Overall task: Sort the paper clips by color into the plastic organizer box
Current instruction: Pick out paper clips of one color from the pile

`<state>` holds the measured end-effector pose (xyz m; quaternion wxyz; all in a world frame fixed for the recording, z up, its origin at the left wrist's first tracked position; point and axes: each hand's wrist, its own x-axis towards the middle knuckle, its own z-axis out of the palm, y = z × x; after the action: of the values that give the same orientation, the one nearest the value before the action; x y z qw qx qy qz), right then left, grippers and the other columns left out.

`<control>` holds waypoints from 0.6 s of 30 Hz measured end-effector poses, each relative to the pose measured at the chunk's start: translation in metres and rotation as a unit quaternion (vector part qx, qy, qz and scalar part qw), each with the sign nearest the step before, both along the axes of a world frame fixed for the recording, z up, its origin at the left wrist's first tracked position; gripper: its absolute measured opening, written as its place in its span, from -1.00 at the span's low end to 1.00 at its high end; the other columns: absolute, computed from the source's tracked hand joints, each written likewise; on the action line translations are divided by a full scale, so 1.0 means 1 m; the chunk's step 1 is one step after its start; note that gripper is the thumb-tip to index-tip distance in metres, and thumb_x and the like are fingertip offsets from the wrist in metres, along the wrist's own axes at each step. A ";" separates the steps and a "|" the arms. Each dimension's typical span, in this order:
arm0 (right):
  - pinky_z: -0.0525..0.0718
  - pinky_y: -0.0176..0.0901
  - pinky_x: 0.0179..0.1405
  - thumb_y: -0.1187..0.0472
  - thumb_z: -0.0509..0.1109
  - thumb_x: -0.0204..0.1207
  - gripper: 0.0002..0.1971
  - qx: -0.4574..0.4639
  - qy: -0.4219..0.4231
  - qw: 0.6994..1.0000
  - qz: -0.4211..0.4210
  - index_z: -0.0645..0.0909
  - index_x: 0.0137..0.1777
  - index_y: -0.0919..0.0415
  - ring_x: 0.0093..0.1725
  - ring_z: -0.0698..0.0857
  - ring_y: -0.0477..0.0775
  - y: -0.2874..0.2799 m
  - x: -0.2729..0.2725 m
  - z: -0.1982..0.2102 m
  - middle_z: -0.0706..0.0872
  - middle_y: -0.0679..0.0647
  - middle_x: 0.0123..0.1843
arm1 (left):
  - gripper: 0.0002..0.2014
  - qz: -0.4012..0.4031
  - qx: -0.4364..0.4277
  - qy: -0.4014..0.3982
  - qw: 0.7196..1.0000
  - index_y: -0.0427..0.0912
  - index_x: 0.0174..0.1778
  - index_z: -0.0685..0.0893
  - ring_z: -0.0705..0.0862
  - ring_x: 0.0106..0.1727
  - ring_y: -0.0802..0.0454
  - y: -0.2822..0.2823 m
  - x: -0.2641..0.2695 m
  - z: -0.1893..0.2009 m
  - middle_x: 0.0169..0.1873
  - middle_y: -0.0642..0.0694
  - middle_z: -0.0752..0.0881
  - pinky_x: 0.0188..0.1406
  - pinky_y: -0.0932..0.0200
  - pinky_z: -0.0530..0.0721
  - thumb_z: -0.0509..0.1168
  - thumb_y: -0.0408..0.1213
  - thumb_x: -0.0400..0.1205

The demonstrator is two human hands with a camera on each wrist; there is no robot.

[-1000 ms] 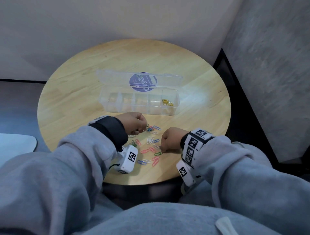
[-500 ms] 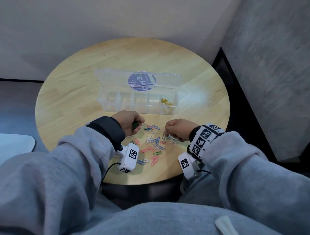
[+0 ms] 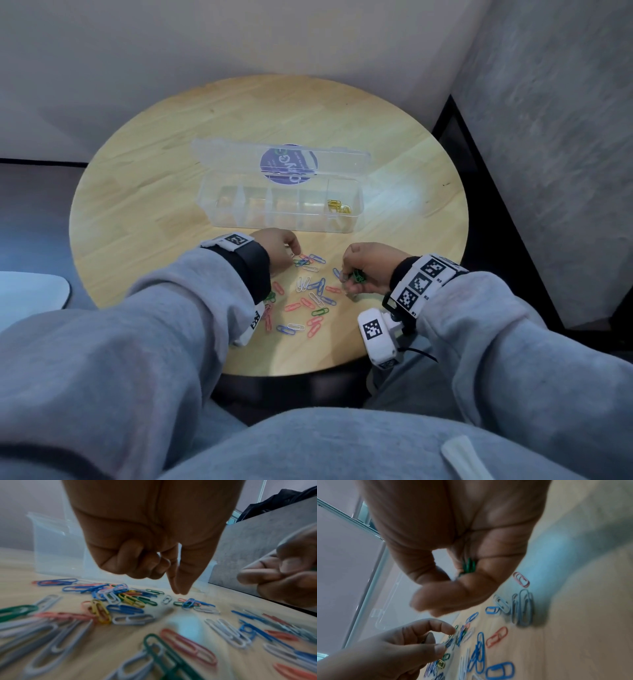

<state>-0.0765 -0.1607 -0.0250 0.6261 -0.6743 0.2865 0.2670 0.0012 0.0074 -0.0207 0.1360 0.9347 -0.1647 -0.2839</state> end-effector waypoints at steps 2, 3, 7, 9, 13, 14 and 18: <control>0.57 -0.32 -0.68 0.51 0.04 0.56 -0.76 0.008 -0.002 1.000 -0.012 0.43 -0.23 0.27 -0.50 0.49 0.08 0.001 0.001 0.001 0.50 0.22 -0.34 | -0.71 -0.035 0.025 -0.008 0.999 0.00 0.14 0.68 0.64 0.12 -0.10 -0.004 0.002 -0.001 0.17 -0.06 0.64 -0.22 0.26 0.42 0.27 -0.37 0.54; 0.56 -0.34 -0.69 0.51 0.00 0.58 -0.74 0.016 0.000 1.000 -0.015 0.46 -0.20 0.28 -0.49 0.48 0.08 0.002 0.002 0.002 0.46 0.21 -0.35 | -0.71 -0.042 0.035 -0.008 0.998 -0.02 0.14 0.69 0.64 0.13 -0.09 -0.005 0.002 0.000 0.23 -0.06 0.64 -0.30 0.26 0.42 0.26 -0.38 0.55; 0.58 -0.32 -0.66 0.50 -0.11 0.55 -0.66 0.053 0.015 0.998 0.000 0.47 -0.27 0.35 -0.44 0.45 0.11 0.004 0.001 0.006 0.40 0.18 -0.38 | -0.84 -0.061 0.049 -0.029 0.996 -0.06 0.03 0.69 0.57 0.00 0.00 -0.008 0.001 -0.006 0.21 -0.08 0.68 -0.44 0.31 0.36 0.31 -0.32 0.56; 0.54 -0.31 -0.62 0.44 -0.05 0.57 -0.68 0.047 0.025 0.998 0.036 0.45 -0.32 0.32 -0.44 0.50 0.08 0.003 0.001 0.008 0.41 0.15 -0.39 | -0.86 -0.059 0.053 -0.044 0.996 -0.08 0.01 0.68 0.54 -0.05 0.00 -0.010 0.000 -0.008 0.15 -0.09 0.70 -0.47 0.36 0.30 0.33 -0.27 0.56; 0.42 -0.37 -0.66 0.38 0.17 0.56 -0.77 -0.014 0.030 0.992 0.123 0.45 -0.35 0.25 -0.52 0.46 -0.02 0.006 0.000 0.008 0.42 0.09 -0.45 | -0.91 -0.038 0.053 -0.041 0.997 -0.05 -0.25 0.60 0.56 -0.08 0.00 -0.012 0.002 -0.012 -0.06 -0.04 0.71 -0.44 0.25 0.38 0.33 -0.27 0.56; 0.39 -0.37 -0.67 0.38 0.25 0.54 -0.77 -0.048 0.016 0.987 0.155 0.46 -0.36 0.22 -0.54 0.42 -0.04 0.007 -0.001 0.007 0.44 0.08 -0.46 | -0.82 -0.031 0.057 -0.033 0.997 -0.03 -0.34 0.53 0.55 -0.09 0.00 -0.012 0.002 -0.012 -0.20 0.01 0.67 -0.44 0.25 0.39 0.33 -0.28 0.56; 0.34 -0.31 -0.56 0.21 0.51 0.40 -0.76 -0.178 -0.035 0.937 0.297 0.52 -0.41 0.05 -0.52 0.36 -0.06 0.012 -0.002 0.006 0.50 -0.05 -0.51 | -0.79 -0.011 0.062 -0.012 0.998 -0.03 -0.38 0.49 0.54 -0.12 -0.02 -0.009 0.001 -0.013 -0.42 0.07 0.49 -0.31 0.23 0.42 0.31 -0.26 0.57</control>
<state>-0.0782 -0.1486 -0.0189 0.3972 -0.8382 0.0937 0.3618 0.0020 -0.0017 -0.0333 0.0724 0.9428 -0.1590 -0.2840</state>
